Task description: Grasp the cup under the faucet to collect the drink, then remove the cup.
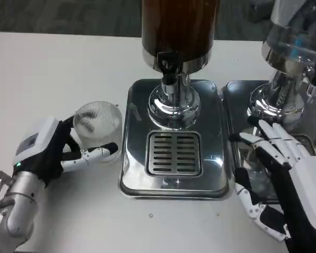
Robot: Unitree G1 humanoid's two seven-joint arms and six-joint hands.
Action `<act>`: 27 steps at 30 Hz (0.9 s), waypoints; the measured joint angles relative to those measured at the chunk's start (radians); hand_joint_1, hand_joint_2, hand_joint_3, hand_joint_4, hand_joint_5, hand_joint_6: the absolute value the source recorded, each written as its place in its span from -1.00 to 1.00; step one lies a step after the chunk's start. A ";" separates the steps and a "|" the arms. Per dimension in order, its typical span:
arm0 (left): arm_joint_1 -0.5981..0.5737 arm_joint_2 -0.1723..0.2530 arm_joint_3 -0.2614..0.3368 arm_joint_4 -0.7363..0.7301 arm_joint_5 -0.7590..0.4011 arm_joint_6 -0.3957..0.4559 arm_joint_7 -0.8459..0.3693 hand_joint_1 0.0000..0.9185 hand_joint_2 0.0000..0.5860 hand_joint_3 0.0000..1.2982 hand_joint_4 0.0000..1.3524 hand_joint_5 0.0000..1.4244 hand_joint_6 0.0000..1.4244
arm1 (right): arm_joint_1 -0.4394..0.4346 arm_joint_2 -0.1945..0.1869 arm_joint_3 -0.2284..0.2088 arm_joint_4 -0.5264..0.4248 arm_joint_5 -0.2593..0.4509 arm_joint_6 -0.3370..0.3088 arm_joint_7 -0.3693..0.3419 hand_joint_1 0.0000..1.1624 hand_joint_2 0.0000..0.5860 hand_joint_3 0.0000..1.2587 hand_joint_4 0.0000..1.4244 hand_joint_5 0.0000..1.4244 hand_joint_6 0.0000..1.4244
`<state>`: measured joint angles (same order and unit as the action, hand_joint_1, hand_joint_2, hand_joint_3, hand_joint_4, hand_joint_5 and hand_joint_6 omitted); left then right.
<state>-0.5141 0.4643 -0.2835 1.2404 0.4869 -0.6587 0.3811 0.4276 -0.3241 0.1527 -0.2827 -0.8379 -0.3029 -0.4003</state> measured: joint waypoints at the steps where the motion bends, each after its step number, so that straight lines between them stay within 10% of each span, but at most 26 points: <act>1: 0.001 -0.002 -0.002 0.000 0.000 0.002 0.007 -0.11 -0.71 -0.50 -0.34 0.20 0.83 | 0.000 0.000 -0.002 0.000 0.001 0.000 0.001 -0.05 0.85 -0.49 -0.85 -0.87 -0.78; 27: 0.090 -0.037 0.044 -0.005 -0.006 -0.002 0.234 -0.10 -0.59 -0.11 0.10 0.56 1.00 | 0.004 -0.001 -0.015 0.000 0.041 -0.001 0.023 -0.08 0.88 -0.53 -0.85 -0.88 -0.80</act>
<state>-0.4244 0.4270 -0.2391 1.2350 0.4813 -0.6609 0.6148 0.4319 -0.3250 0.1373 -0.2827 -0.7967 -0.3041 -0.3771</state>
